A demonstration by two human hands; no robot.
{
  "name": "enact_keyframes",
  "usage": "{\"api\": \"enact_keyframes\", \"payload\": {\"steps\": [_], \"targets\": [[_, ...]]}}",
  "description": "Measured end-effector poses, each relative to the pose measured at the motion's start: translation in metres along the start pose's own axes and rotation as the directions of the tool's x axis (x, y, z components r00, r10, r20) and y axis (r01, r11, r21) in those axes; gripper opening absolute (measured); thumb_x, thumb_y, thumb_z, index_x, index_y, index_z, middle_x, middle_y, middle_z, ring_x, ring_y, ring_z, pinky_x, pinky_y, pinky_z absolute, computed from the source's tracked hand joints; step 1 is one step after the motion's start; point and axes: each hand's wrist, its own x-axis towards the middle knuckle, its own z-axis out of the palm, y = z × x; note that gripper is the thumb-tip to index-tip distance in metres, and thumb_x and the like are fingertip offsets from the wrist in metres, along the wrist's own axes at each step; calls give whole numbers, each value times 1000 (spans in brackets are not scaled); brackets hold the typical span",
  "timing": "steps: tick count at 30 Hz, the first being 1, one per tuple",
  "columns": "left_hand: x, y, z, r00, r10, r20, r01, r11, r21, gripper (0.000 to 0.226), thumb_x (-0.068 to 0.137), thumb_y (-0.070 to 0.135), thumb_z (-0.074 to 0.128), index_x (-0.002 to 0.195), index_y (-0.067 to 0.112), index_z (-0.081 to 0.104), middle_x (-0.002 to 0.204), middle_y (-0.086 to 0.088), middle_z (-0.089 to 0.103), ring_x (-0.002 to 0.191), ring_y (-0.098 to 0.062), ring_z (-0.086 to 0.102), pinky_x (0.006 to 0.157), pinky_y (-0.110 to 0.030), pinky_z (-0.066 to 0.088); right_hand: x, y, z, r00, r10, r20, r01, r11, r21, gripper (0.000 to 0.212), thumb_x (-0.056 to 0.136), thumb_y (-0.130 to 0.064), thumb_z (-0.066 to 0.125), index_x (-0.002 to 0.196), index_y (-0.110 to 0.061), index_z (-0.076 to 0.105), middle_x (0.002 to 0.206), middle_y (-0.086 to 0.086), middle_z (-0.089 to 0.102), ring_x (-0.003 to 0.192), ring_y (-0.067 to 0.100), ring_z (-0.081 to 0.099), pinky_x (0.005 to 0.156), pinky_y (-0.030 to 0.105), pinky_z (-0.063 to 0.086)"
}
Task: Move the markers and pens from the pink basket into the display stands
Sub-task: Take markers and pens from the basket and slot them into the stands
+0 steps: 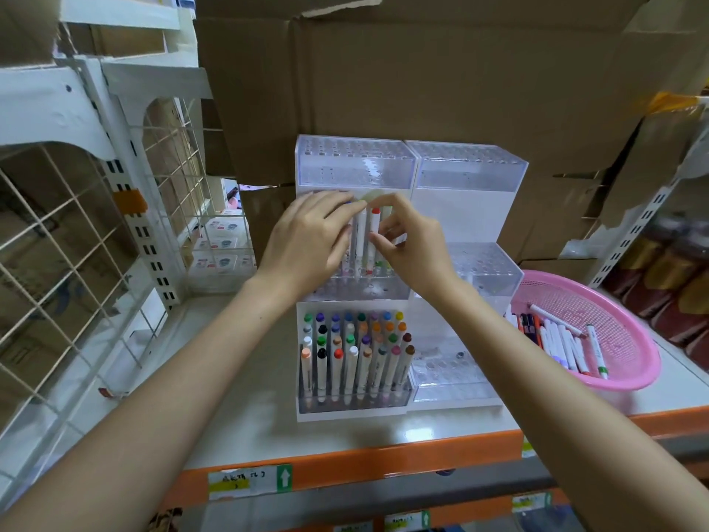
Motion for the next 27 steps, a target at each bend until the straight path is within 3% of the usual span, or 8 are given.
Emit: {"api": "enact_keyframes", "payload": {"steps": [13,19,27], "targets": [[-4,-4,-2,1000,-8,19,7,1000,27,39,89,11,54,128,12,58,125,-10,60,118,-26,54,101,-39,40,-1,2,-2,1000,-3,-31,3,1000,-9,24,87,-15,69,107,-18,57,73,-3,63,65,13,62,57,26,51],[-4,-5,-1,1000,-10,20,9,999,35,39,89,10,56,128,11,59,123,-11,61,116,-27,55,99,-40,40,5,3,-2,998,31,-53,-25,995,101,17,86,-11,69,99,-18,61,71,0,63,66,12,60,66,21,50],[-4,-3,-1,999,-26,32,25,999,33,40,90,16,47,128,13,59,124,-9,60,116,-26,54,99,-39,40,5,4,-1,997,64,-48,-52,973,224,23,84,-1,67,97,-20,64,78,9,67,70,21,63,69,23,53]]}}
